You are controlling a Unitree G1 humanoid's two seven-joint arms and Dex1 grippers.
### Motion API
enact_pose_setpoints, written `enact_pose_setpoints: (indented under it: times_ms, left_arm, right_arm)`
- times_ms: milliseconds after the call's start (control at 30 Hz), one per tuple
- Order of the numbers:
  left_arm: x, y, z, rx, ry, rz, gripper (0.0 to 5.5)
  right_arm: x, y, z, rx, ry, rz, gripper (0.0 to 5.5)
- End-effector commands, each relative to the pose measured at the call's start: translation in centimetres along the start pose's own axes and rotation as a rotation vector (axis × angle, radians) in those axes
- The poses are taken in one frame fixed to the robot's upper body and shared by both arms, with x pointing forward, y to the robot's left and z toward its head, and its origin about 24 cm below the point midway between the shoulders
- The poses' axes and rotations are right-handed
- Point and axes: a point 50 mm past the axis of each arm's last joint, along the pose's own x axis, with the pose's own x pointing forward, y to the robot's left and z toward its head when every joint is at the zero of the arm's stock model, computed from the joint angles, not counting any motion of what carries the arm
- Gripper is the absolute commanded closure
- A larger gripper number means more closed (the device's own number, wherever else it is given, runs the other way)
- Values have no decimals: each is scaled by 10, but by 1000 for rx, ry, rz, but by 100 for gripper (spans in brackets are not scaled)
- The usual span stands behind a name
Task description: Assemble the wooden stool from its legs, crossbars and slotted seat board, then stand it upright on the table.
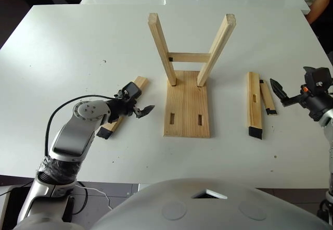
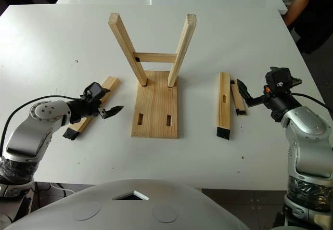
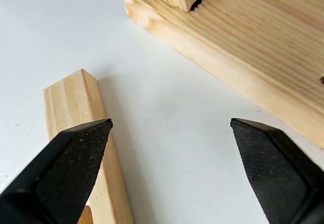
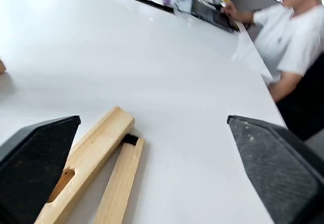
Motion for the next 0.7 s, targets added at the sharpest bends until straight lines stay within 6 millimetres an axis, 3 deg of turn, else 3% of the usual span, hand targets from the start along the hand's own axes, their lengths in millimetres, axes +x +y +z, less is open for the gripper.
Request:
enact_pose_setpoints:
  times_ms: [33,100,233,667,700]
  left_arm:
    - [2,-10,-3,-43,-2,7,116]
    - [3,-10,-1,-47,-12,9,116]
    - [5,-8,2,-47,-19,15,116]
    - [7,-10,6,-44,-25,5,116]
    - [6,-8,7,-57,-29,16,116]
  right_arm:
    - [-1,2,-24,147,164,-42,14]
    - [-2,2,-33,167,209,-44,14]
    - [-1,5,-43,152,242,-33,77]
    - [0,13,-59,97,289,-13,79]
    - [-1,14,-62,82,295,-16,99]
